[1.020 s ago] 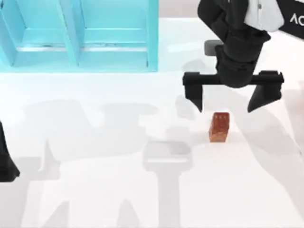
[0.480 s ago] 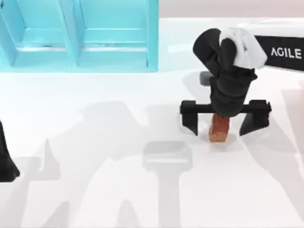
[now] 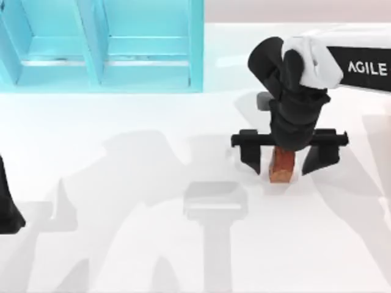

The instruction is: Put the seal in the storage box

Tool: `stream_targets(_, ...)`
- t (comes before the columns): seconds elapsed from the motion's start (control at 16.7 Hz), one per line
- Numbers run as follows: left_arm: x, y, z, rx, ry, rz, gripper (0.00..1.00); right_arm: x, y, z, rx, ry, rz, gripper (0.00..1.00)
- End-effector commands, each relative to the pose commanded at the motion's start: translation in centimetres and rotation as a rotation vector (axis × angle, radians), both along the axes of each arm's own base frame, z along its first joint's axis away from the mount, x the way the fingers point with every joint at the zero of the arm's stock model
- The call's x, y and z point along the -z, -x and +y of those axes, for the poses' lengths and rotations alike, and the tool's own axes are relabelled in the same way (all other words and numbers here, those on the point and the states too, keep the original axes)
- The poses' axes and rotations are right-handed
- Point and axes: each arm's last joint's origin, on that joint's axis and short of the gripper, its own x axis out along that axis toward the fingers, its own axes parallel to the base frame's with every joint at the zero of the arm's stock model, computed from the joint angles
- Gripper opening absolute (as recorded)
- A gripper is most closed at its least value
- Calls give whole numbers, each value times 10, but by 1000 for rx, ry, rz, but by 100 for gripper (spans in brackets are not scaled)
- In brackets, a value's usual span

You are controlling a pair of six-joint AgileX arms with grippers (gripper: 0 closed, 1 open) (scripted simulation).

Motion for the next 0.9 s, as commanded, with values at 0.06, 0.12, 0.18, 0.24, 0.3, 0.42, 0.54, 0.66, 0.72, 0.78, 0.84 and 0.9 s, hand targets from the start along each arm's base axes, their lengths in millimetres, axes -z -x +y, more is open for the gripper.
stream_targets(0.06,0,0,0,0,0,0,100,0,0,0,0,0,0,55)
stream_targets(0.12,0,0,0,0,0,0,100,0,0,0,0,0,0,47)
stream_targets(0.18,0,0,0,0,0,0,100,0,0,0,0,0,0,40)
stream_targets(0.24,0,0,0,0,0,0,100,0,0,0,0,0,0,32)
stream_targets(0.3,0,0,0,0,0,0,100,0,0,0,0,0,0,25)
stream_targets(0.42,0,0,0,0,0,0,100,0,0,0,0,0,0,10)
stream_targets(0.54,0,0,0,0,0,0,100,0,0,0,0,0,0,0)
stream_targets(0.66,0,0,0,0,0,0,100,0,0,0,0,0,0,0)
stream_targets(0.72,0,0,0,0,0,0,100,0,0,0,0,0,0,0)
stream_targets(0.78,0,0,0,0,0,0,100,0,0,0,0,0,0,0)
stream_targets(0.84,0,0,0,0,0,0,100,0,0,0,0,0,0,0)
stream_targets(0.9,0,0,0,0,0,0,100,0,0,0,0,0,0,0)
